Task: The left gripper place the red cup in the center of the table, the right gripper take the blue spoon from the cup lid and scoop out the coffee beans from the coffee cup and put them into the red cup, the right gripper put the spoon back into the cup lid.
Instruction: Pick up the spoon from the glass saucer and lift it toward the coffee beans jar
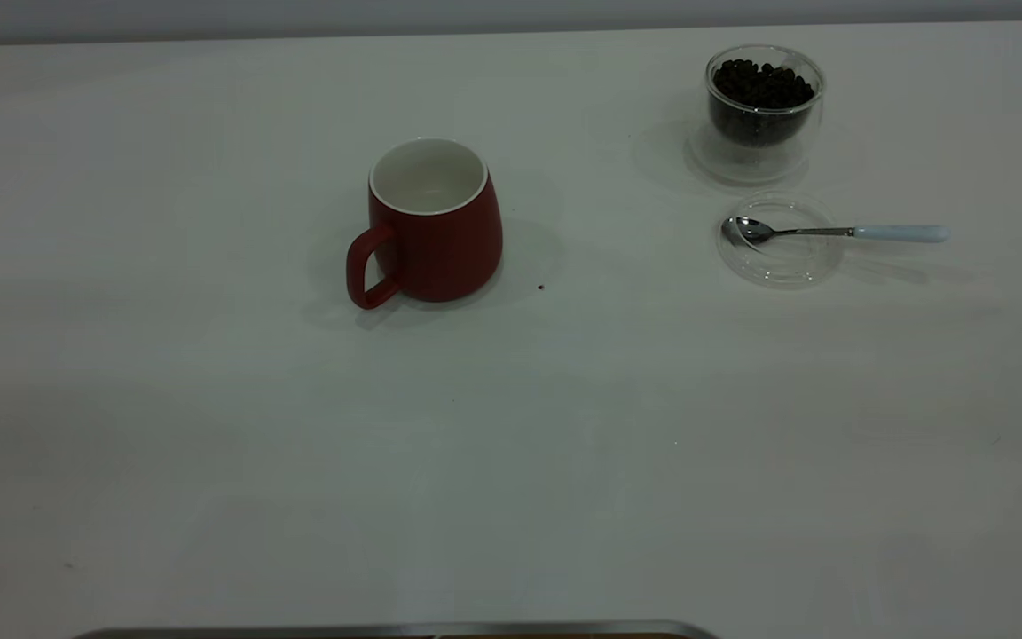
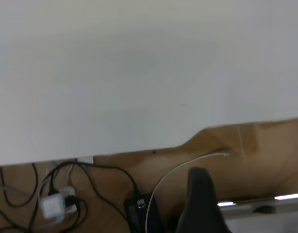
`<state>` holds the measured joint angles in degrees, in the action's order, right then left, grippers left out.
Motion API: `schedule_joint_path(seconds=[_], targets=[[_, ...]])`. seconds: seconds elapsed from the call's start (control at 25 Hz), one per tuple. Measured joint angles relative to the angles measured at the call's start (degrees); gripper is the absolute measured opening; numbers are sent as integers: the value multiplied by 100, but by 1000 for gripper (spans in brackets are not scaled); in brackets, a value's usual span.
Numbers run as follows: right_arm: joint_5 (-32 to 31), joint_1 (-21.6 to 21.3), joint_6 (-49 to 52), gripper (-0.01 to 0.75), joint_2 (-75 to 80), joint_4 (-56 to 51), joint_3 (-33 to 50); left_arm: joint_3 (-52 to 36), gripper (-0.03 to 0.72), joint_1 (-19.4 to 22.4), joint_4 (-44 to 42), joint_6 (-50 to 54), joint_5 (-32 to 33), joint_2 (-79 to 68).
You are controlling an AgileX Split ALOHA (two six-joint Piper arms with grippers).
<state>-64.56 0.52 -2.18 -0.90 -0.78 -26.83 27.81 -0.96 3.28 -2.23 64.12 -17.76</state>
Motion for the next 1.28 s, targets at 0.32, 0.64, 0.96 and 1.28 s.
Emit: schedule_joint_path(seconds=[0.32,0.64,0.96,1.28], targets=[[0,0,0,586,0,0,0,0,593,228,0,0,6,1268],[0,0,0,586,0,0,0,16,593,297,6,0,140,1792],[-5,0,4,586,0,0,0,16,593,303,6,0,140,1792],[-5,25,11,586,0,-38,0,16,593,303,6,0,140,1792]])
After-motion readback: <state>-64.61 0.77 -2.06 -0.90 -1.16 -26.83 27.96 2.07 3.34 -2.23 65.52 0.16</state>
